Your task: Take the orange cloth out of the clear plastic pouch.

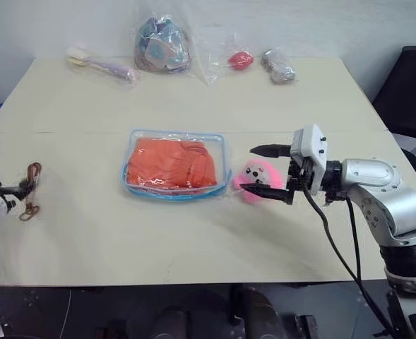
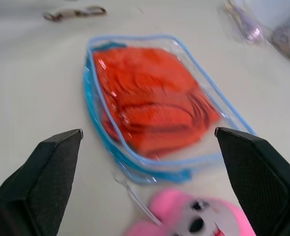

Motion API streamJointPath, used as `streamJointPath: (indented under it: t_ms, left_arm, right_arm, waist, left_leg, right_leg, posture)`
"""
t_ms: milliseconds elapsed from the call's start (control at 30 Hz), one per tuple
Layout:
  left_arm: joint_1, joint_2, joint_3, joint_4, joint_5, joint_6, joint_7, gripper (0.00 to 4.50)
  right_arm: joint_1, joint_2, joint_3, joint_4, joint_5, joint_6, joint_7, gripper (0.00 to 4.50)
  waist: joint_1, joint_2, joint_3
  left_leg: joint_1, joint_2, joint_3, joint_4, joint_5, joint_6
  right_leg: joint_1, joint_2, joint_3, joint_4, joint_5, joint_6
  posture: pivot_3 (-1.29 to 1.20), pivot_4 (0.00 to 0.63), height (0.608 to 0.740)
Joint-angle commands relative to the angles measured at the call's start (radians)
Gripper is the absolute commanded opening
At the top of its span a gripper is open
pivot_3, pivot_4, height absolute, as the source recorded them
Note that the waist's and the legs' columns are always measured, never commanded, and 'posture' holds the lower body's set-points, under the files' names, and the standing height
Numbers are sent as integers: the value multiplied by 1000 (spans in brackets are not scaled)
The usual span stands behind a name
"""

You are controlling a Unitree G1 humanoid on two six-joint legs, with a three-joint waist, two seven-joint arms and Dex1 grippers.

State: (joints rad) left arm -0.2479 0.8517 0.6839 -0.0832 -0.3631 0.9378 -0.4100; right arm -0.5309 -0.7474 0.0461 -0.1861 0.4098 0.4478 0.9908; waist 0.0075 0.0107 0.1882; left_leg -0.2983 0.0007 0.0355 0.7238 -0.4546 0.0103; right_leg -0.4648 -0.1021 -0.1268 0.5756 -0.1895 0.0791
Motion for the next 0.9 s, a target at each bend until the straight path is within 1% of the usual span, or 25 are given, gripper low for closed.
streamJointPath:
  t_ms: [33,133,233,300,400,467,533,600,700,733,800,900]
  left_arm:
    - [38,65,21,-302,-241,1,-271,3848]
    - [115,125,-26,-453,-353,21,-413,3848]
    - [162,180,-94,-557,-418,-4,-515,3848]
    - [143,197,-152,-588,-425,-33,-531,3848]
    - [54,196,-251,-597,-435,-63,-521,3848]
    - [4,190,-291,-586,-440,-75,-515,3848]
    - [-29,185,-318,-570,-435,-85,-508,3884]
    - [-44,184,-340,-549,-418,-101,-503,3884]
    - [-40,186,-351,-532,-402,-123,-504,3884]
    - [-36,186,-351,-529,-400,-129,-505,3884]
    - [-26,186,-349,-522,-393,-140,-507,3884]
    - [-15,186,-342,-514,-386,-153,-506,3884]
  right_arm:
    - [11,-26,8,81,-101,-93,-14,4500]
    - [6,-11,25,148,-151,-135,-18,4500]
    - [-8,23,27,216,-164,-111,-40,4500]
    - [-16,44,18,251,-160,-88,-49,4500]
    - [-19,61,18,289,-168,-84,-53,4500]
    - [-15,74,19,294,-161,-80,-49,4500]
    - [-10,87,16,288,-148,-72,-42,4093]
    - [3,92,18,264,-138,-67,-26,3528]
    - [21,92,7,222,-119,-48,-20,2418]
    - [25,89,1,209,-114,-40,-20,1944]
    - [41,76,-22,178,-99,-23,-23,1379]
    - [85,37,-75,98,-48,24,-5,340]
  waist:
    - [-3,0,0]
    - [-15,3,2]
    - [-31,5,2]
    - [-35,5,2]
    - [-35,5,2]
    - [-35,5,2]
    - [-35,5,2]
    - [-35,5,2]
    - [-35,5,2]
    - [-35,5,2]
    - [-35,5,2]
    - [-29,5,2]
  left_leg:
    - [0,0,0,0,0,0]
    - [1,0,1,-1,0,0]
    - [1,-1,2,-2,0,0]
    - [1,1,2,-2,1,-2]
    - [1,2,2,-3,2,-4]
    - [1,2,2,-3,2,-4]
    - [1,2,2,-3,2,-4]
    - [1,2,2,-3,2,-4]
    - [1,2,2,-3,2,-4]
    - [1,2,1,-3,2,-4]
    - [1,2,1,-3,2,-4]
    - [1,2,1,-3,2,-4]
  right_leg:
    - [0,-1,0,0,0,0]
    - [0,-5,-1,0,0,0]
    - [0,-3,-1,0,0,-1]
    - [0,0,-1,0,-1,-2]
    - [0,1,-1,2,-2,-3]
    - [0,2,0,2,-2,-3]
    - [0,2,0,2,-2,-3]
    - [0,2,0,2,-2,-3]
    - [0,2,0,2,-2,-3]
    - [0,3,0,2,-2,-3]
    - [0,3,0,2,-2,-3]
    - [0,3,0,1,-2,-3]
  posture:
    - [0,150,740]
    - [0,150,740]
    - [0,150,740]
    - [0,150,740]
    - [0,150,740]
    - [0,150,740]
    - [0,150,740]
    - [0,150,740]
    - [0,150,740]
    - [0,150,740]
    - [0,150,740]
    - [0,150,740]
